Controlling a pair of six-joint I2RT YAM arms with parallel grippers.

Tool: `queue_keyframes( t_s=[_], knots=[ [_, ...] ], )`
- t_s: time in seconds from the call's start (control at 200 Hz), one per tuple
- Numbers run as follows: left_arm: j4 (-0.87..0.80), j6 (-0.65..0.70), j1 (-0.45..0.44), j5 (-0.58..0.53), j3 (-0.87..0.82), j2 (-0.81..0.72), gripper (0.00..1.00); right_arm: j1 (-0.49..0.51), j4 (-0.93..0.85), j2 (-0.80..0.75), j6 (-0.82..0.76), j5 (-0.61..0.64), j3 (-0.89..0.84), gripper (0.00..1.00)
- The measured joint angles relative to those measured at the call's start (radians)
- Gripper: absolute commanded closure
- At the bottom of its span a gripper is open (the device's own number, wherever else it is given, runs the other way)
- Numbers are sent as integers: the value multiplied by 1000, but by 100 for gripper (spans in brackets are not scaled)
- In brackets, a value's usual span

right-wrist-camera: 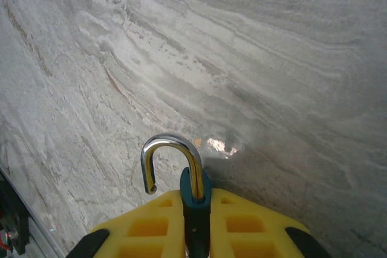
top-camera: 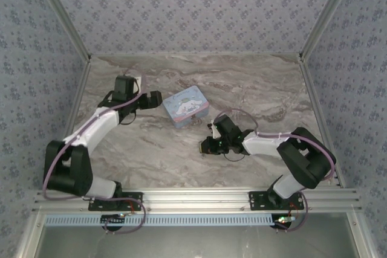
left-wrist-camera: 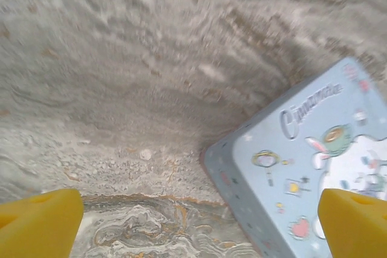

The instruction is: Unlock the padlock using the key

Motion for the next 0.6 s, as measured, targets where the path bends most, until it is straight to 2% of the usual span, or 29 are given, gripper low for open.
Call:
queue_keyframes(
  t_s=[0.25, 0.375, 0.505, 0.6],
  knots=[
    [-69, -1, 0, -52, -52, -208, 1, -5, -23, -2, 2, 10, 2, 71],
    [-124, -1, 0, -77, -71, -292, 0, -14, -53, -23, -7, 14, 2, 70],
    [-161, -2, 0, -98, -84, -375, 1, -41, -98, -85, -21, 25, 1, 66],
    [-175, -12, 0, -108, -101, -436, 1, -72, -138, -172, -40, 42, -2, 58]
  ],
)
